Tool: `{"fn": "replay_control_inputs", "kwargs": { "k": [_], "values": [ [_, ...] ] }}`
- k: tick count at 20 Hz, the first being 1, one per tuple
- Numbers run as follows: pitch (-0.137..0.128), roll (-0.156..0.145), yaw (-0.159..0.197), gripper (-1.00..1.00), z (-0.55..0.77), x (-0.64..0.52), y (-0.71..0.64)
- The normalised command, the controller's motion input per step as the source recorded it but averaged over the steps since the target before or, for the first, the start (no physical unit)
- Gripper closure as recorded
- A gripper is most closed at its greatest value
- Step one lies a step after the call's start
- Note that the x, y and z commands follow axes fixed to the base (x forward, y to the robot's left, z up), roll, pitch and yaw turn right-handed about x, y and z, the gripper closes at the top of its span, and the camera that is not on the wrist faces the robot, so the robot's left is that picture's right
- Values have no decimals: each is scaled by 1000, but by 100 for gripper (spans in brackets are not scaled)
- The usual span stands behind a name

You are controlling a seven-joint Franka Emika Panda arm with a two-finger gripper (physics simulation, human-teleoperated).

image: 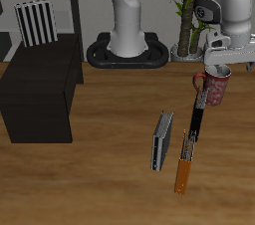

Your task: Place the right striped book upright on top of the shelf and place the red mug on top of the shelf

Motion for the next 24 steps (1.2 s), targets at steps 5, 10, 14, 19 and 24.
{"fn": "replay_control_inputs", "kwargs": {
  "k": [5, 10, 14, 19, 24],
  "values": [
    [33, -15, -13, -100, -186, 128, -71],
    [81, 20, -13, -100, -237, 88, -13],
    [160, 34, -37, -100, -283, 29, -10],
    [60, 28, -87, -100, -126, -154, -175],
    [71, 74, -38, 100, -206, 171, -56]
  ]
}}
